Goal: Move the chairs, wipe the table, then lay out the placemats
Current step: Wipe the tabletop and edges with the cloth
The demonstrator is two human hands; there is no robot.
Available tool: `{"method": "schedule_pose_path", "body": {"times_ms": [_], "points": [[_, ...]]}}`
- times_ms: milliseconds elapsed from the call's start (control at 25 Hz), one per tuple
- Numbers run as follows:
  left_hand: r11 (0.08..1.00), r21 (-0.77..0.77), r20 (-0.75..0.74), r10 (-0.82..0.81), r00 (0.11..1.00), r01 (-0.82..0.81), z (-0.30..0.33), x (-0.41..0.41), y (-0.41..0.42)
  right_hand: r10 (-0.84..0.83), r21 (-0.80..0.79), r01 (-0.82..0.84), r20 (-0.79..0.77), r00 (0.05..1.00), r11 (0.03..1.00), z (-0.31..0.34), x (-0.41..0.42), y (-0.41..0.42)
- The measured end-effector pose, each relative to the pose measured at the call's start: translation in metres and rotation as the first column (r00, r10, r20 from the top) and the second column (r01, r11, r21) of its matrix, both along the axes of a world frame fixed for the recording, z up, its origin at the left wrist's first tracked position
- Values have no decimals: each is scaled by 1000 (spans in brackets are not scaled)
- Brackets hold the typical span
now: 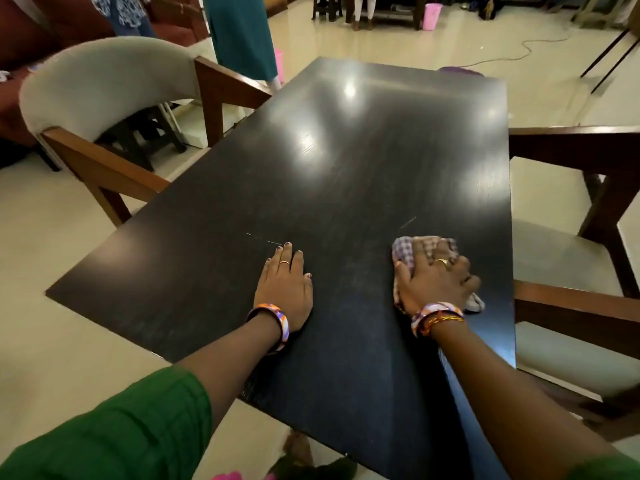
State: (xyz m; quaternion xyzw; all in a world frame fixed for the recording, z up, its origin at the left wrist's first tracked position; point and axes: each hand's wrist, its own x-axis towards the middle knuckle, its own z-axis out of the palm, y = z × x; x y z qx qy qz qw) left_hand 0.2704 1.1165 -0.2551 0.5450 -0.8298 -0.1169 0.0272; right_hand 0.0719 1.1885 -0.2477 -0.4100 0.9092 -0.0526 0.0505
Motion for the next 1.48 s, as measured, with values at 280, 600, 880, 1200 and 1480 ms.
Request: {"method": "schedule_pose_path", "body": {"times_ms": [280,600,880,1200,1480], "points": [[997,-15,-24,-77,997,77,-1,-25,-48,363,20,-363,19,932,931,-1,41,-59],[995,-31,-37,-96,995,95,-5,-42,-102,-245,7,246,-24,969,969,-4,-105,-54],[999,-24,64,-28,998,30,-6,-72,-135,40,-47,-39,6,999,998,-3,-3,-101],[999,-13,95,-40,995,41,-5,-82,-145,-98,-8,98,-41,994,995,-7,-94,-101],[993,-54,102,-98,990,104,-9,-113,-169,-181,14,182,-55,982,983,-12,-71,-94]]}}
